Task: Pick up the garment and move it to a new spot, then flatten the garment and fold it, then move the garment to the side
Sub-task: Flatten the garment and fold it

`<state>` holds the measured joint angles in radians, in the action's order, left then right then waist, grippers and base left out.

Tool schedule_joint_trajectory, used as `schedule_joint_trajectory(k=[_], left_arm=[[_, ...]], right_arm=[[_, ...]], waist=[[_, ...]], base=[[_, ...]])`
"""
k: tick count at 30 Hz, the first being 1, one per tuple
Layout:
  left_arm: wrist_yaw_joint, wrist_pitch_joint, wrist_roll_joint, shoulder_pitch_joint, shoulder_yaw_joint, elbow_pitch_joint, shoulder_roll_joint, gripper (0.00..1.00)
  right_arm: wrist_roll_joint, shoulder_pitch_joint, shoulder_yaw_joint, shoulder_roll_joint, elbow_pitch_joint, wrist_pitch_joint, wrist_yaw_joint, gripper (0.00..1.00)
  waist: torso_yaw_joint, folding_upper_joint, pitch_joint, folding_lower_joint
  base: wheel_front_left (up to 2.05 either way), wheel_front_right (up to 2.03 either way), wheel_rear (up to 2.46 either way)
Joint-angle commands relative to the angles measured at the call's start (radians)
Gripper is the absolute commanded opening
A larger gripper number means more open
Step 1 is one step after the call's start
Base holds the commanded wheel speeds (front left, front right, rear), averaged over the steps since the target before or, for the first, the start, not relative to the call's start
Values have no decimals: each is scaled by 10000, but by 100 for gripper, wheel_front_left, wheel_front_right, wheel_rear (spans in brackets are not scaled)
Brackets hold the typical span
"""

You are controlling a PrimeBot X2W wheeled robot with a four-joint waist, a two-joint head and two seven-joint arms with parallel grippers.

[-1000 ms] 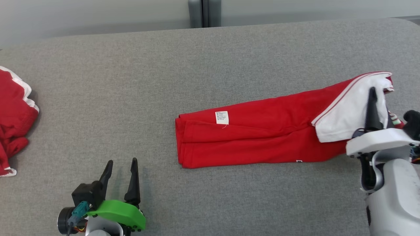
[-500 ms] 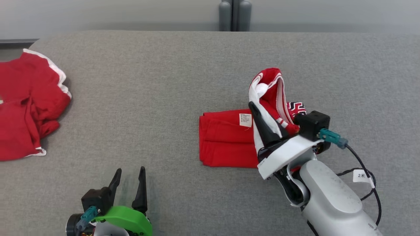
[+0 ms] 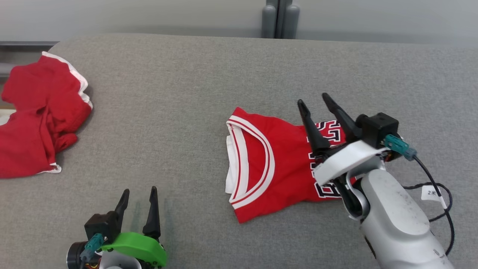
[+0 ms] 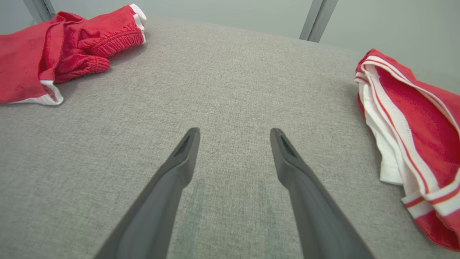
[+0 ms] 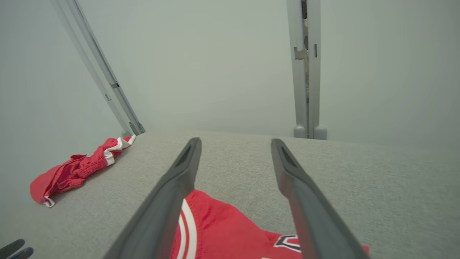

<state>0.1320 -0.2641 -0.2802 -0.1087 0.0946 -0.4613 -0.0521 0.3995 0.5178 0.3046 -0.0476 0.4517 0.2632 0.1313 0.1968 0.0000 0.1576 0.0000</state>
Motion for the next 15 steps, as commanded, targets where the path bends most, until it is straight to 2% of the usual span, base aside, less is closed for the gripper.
schedule_joint_trajectory(k=[1,7,11,15], left_arm=[[-31,3,170,-191,-57,86,-66,100],[-31,3,529,-342,-24,436,-323,100],[-31,3,950,-258,34,604,-546,100],[-31,3,1243,-19,-34,681,-573,100]], right_arm=[[-563,-332,-458,-55,-36,18,-12,100],[-2336,-1332,-2438,-47,-336,18,-12,100],[-2590,-1999,-3340,-56,-518,18,-12,100],[-2884,-2632,-3733,-36,-574,18,-10,100]], waist=[[-484,0,-12,0],[-1224,0,15,0],[-1676,0,-8,0],[-1989,0,-54,0]], base=[[0,0,0],[0,0,0],[0,0,0],[0,0,0]])
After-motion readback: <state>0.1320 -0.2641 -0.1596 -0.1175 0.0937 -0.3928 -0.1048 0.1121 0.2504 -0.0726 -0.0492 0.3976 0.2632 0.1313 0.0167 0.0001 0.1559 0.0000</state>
